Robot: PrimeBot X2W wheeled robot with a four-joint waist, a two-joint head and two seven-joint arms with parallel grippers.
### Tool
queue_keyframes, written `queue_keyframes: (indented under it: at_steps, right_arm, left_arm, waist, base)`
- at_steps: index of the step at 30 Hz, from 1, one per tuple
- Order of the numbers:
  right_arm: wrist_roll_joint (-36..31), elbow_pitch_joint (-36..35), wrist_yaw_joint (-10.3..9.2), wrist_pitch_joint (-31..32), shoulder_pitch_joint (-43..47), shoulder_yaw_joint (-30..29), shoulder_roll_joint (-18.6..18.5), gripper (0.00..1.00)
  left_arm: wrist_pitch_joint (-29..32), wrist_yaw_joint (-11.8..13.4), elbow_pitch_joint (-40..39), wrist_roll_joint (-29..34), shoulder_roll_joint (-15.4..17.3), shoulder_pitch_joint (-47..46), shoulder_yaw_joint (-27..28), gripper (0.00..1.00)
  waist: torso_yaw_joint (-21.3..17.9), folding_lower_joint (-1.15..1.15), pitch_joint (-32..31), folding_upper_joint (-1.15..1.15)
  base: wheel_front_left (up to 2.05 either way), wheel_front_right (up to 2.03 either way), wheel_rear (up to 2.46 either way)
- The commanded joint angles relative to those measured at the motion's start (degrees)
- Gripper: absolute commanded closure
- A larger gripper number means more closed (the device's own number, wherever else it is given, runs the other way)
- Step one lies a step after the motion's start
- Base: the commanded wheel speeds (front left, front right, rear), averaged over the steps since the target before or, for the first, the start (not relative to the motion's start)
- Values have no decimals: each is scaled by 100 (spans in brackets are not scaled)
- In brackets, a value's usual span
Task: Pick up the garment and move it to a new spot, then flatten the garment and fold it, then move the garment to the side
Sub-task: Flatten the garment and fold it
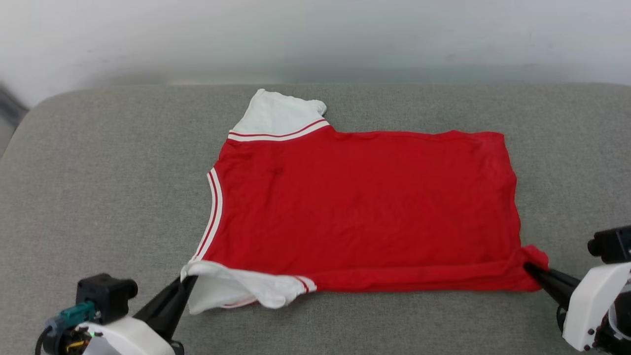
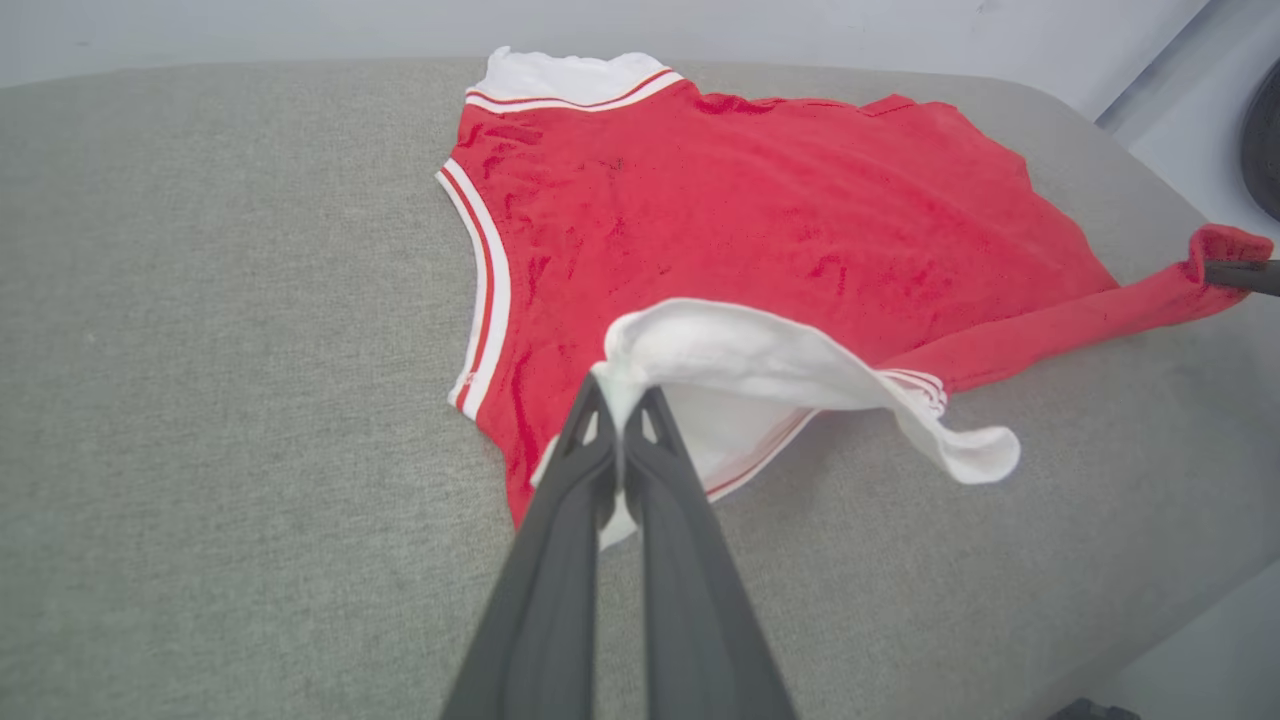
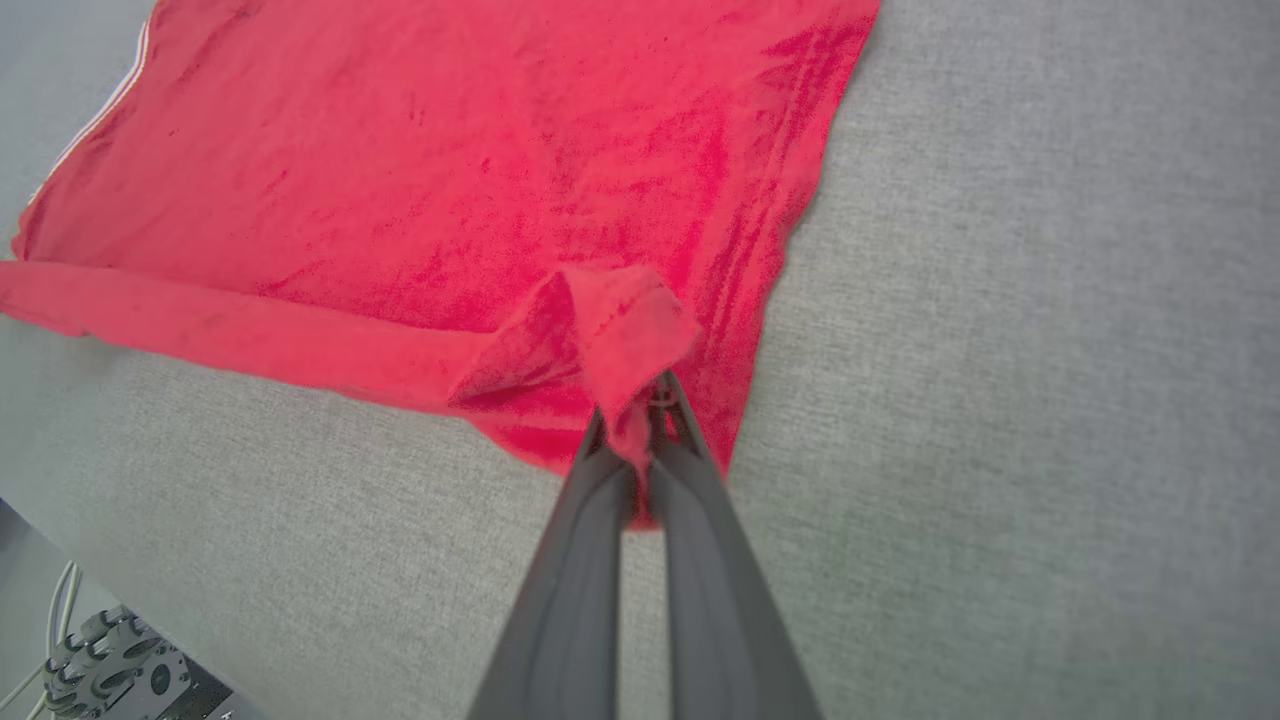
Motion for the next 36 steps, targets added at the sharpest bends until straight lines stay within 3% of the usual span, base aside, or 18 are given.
queue_keyframes:
  at_steps: [1, 6, 18, 26, 27, 28, 29, 36]
  right_arm:
    - [-40, -48, -2, 49, -101, -43, 56, 100]
    - [-365, -152, -2, 354, -473, -229, 202, 100]
    - [-1058, 330, -2, 876, -1307, -308, 712, 100]
    - [-1258, 817, -2, 782, -1564, -148, 919, 100]
    - [-1339, 890, -4, 744, -1581, -140, 915, 55]
    - [-1415, 969, -6, 719, -1595, -152, 921, 0]
    - [-1485, 1013, -6, 687, -1598, -104, 925, 0]
    - [-1903, 1096, -3, 476, -1602, 36, 903, 0]
  left_arm:
    - [-43, -38, 38, 23, -31, -146, 20, 100]
    - [45, -187, 355, 126, -97, -902, 56, 100]
    - [472, -511, 1765, 523, -285, -2380, -295, 100]
    - [337, -634, 2697, 736, -629, -2883, -540, 100]
    - [306, -635, 2802, 747, -682, -2917, -574, 100]
    - [266, -639, 2925, 783, -723, -2948, -604, 65]
    - [227, -644, 3037, 820, -764, -2968, -647, 3]
    - [-169, -617, 3679, 708, -1103, -2785, -654, 0]
  waist:
    - [-22, -1, 155, 0]
    - [-100, -1, 499, 0]
    - [-259, -1, 1086, 0]
    - [-229, -1, 1158, 0]
    - [-217, -1, 1140, 0]
    - [-209, -1, 1120, 0]
    - [-199, -1, 1089, 0]
    - [-178, -1, 701, 0]
  base:
    - [0, 0, 0]
    - [0, 0, 0]
    - [0, 0, 0]
    - [0, 0, 0]
    - [0, 0, 0]
    - [0, 0, 0]
    - [0, 0, 0]
    - [0, 0, 0]
